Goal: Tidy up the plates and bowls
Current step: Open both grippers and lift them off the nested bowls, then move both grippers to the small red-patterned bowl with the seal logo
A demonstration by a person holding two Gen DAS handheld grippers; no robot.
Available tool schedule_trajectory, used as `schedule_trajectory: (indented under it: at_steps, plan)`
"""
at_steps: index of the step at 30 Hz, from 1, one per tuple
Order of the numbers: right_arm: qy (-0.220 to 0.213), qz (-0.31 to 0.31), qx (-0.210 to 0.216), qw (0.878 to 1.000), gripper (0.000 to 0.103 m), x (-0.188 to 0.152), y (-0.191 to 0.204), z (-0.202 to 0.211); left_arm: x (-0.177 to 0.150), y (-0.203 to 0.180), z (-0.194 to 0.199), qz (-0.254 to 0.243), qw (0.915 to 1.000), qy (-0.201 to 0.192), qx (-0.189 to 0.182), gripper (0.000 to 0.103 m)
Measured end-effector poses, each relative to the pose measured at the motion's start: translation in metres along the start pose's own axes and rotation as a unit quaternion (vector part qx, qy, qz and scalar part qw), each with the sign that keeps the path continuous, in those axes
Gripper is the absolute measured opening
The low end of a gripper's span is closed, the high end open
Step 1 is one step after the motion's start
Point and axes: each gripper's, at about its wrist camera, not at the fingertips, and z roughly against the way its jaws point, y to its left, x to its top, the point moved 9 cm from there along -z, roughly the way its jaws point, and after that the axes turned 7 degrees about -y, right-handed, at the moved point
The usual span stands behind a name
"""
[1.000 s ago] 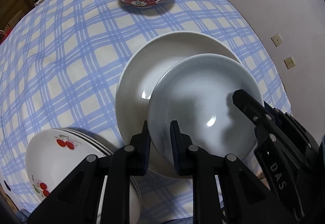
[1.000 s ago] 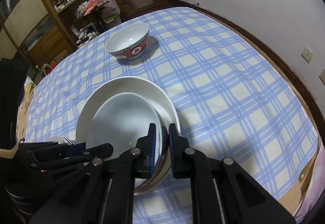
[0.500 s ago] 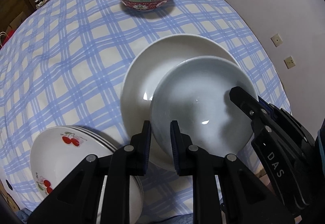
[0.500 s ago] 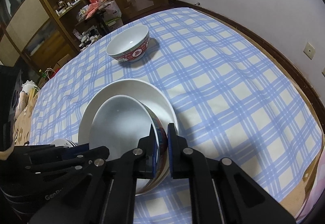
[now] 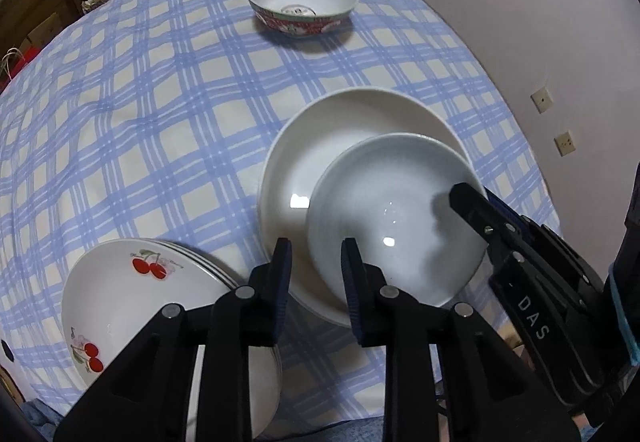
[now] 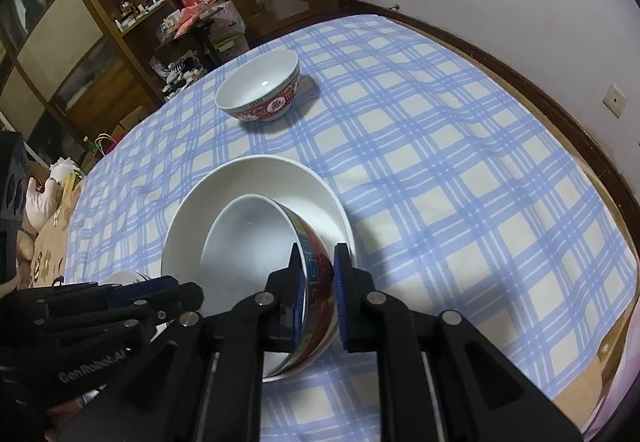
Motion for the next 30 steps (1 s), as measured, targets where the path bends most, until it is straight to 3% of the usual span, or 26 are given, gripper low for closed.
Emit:
schedule_trajectory:
  at_steps: [4,9,12,18,19,23,26,30]
  plan:
    - [-0.011,-0.002,-0.002,1.000,0.015,0.006,-0.005,0.006,0.003,0.005,0.010,-0.001,0.9998,-0.015,0.012,0.034]
    - [-0.012,-0.028,0.006,1.000,0.015,0.007,-0.014,0.009,0.006,0.013,0.018,0.009,0.9995,-0.025,0.014,0.036]
    - [-0.028,-0.027,0.010,0.999,0.016,0.014,-0.015,0.014,0.012,0.018,0.025,0.009,0.9990,-0.042,0.016,0.047]
    - [-0.051,-0.025,0.035,0.998,0.040,0.040,-0.006,0.018,0.037,0.028,0.041,0.007,0.9966,-0.080,0.017,0.063]
    - [-0.057,-0.021,0.038,0.997,0.047,0.047,-0.004,0.018,0.042,0.029,0.043,0.004,0.9962,-0.085,0.019,0.066]
    - [-0.072,-0.006,0.037,0.997,0.066,0.076,0.006,0.011,0.070,0.036,0.051,-0.017,0.9920,-0.120,0.035,0.069]
    - [-0.079,0.013,0.027,0.996,0.083,0.096,0.013,0.002,0.089,0.043,0.051,-0.010,0.9902,-0.136,0.029,0.082]
    - [-0.091,0.048,0.007,0.995,0.090,0.120,0.019,-0.013,0.117,0.052,0.043,-0.009,0.9900,-0.140,0.016,0.088]
